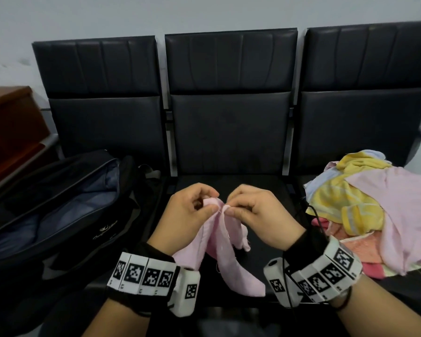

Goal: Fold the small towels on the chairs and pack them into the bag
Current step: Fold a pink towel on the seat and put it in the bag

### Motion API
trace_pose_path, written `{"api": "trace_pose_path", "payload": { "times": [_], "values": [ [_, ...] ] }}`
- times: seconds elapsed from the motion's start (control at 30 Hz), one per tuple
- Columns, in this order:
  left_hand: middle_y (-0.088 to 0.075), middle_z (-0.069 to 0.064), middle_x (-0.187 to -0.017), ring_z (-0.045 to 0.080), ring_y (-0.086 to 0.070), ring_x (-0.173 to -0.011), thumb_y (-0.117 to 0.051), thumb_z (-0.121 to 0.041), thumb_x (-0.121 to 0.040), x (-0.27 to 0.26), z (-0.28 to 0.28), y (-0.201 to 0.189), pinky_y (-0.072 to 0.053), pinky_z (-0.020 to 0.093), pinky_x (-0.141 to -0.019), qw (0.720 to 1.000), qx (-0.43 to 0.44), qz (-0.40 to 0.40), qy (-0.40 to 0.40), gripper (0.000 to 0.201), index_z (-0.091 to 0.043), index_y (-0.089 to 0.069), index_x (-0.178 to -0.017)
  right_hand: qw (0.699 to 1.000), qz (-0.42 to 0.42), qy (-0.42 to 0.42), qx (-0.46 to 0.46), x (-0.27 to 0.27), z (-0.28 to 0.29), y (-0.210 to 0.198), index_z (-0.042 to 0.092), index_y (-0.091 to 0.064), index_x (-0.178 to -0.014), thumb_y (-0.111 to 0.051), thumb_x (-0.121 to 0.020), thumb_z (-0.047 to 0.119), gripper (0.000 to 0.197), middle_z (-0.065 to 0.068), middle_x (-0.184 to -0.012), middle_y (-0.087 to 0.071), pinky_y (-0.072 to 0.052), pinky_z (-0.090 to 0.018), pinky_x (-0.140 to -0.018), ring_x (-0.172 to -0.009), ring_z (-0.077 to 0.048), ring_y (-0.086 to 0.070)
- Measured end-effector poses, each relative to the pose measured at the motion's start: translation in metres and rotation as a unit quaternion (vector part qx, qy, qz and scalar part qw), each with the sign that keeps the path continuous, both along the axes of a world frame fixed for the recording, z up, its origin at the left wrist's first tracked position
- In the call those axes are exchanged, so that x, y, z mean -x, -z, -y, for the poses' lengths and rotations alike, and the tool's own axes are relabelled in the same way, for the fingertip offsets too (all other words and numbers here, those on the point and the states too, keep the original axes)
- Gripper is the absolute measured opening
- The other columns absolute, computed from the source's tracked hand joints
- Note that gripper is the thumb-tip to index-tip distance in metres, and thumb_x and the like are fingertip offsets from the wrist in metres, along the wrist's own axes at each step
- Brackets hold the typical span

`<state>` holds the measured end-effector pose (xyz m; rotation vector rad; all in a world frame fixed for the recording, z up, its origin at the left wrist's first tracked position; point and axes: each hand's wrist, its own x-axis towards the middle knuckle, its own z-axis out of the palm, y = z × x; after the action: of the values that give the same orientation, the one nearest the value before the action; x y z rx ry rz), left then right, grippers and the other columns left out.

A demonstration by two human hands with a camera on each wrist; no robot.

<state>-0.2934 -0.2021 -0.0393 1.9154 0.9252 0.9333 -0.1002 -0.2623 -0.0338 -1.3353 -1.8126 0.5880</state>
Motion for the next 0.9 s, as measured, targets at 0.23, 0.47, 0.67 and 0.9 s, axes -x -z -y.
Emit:
{"api": "trace_pose_path", "payload": {
  "times": [0.23, 0.47, 0.67, 0.9],
  "values": [
    [-0.075, -0.006, -0.09, 0.013, -0.071, -0.085, -0.074, -0.011, -0.086, 0.002, 0.005, -0.007, -0.058, 0.025, -0.077, 1.0, 0.014, 0.014, 0.017, 0.016, -0.023, -0.076, -0.096, 0.999, -0.026, 0.036, -0.001, 0.008, -0.002, -0.002, 0.023, -0.072, -0.084, -0.077, -0.084, 0.024, 0.006, 0.009, -0.071, -0.07, -0.053, -0.019, -0.068, -0.072, -0.006, -0.068],
    [-0.074, -0.009, -0.096, 0.008, -0.071, -0.092, -0.068, -0.012, -0.092, 0.004, 0.006, -0.013, -0.055, 0.021, -0.08, 0.999, -0.001, -0.012, 0.053, 0.016, -0.022, -0.076, -0.102, 0.999, -0.004, 0.049, -0.015, 0.01, -0.003, -0.003, 0.024, -0.072, -0.081, -0.079, -0.082, 0.027, 0.008, 0.01, -0.067, -0.066, -0.048, -0.016, -0.062, -0.067, -0.006, -0.064],
    [-0.068, -0.014, -0.092, 0.007, -0.068, -0.089, -0.073, -0.018, -0.088, 0.002, 0.009, -0.015, -0.054, 0.017, -0.079, 0.996, -0.048, -0.056, 0.06, 0.021, -0.027, -0.075, -0.107, 0.998, -0.01, 0.062, -0.031, 0.014, -0.003, -0.002, 0.021, -0.074, -0.08, -0.078, -0.083, 0.023, 0.005, 0.008, -0.069, -0.068, -0.056, -0.025, -0.065, -0.07, -0.008, -0.067],
    [-0.066, -0.014, -0.085, 0.005, -0.064, -0.082, -0.07, -0.013, -0.089, -0.002, 0.008, -0.01, -0.052, 0.018, -0.074, 0.986, -0.142, -0.09, 0.007, 0.018, -0.025, -0.077, -0.101, 1.0, -0.022, 0.006, 0.006, 0.008, -0.003, 0.003, 0.03, -0.071, -0.093, -0.071, -0.089, 0.026, 0.006, 0.011, -0.08, -0.071, -0.056, -0.022, -0.072, -0.08, -0.007, -0.069]
  ]
}}
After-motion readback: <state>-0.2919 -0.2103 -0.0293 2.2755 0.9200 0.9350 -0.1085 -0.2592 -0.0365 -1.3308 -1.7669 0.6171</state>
